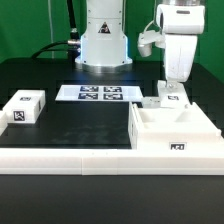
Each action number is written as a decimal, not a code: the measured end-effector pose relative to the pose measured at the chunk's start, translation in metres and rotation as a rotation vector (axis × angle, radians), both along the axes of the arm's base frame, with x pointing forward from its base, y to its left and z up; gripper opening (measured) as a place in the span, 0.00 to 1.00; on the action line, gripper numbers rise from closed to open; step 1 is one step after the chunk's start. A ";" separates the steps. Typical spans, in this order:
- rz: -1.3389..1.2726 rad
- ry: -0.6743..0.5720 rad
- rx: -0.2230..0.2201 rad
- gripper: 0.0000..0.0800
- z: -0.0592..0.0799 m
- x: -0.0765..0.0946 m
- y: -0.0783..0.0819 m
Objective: Assemble cabinet
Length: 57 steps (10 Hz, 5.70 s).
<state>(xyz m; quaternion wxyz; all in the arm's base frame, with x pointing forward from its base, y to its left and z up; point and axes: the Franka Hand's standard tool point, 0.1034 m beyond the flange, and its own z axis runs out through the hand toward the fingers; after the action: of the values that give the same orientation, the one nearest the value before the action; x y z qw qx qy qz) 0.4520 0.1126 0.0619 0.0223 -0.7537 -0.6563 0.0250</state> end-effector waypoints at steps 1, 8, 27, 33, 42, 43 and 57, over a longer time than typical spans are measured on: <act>-0.001 0.006 -0.003 0.09 0.000 0.000 -0.001; 0.024 0.007 -0.003 0.09 0.002 0.000 -0.001; 0.023 0.017 -0.006 0.09 0.004 0.004 0.005; 0.024 0.011 0.002 0.09 0.002 0.014 0.004; 0.096 -0.031 0.039 0.09 -0.001 0.079 -0.007; 0.092 -0.036 0.041 0.09 0.000 0.087 -0.007; 0.073 -0.074 0.058 0.95 -0.002 0.124 -0.008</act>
Offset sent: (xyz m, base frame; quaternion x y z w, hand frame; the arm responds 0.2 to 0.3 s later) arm -0.0009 0.0050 -0.0008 -0.0131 0.0038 0.0276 0.9995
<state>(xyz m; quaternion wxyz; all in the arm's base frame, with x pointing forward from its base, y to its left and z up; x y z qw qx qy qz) 0.5761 0.1049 0.0597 0.0189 -0.7289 -0.6841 -0.0208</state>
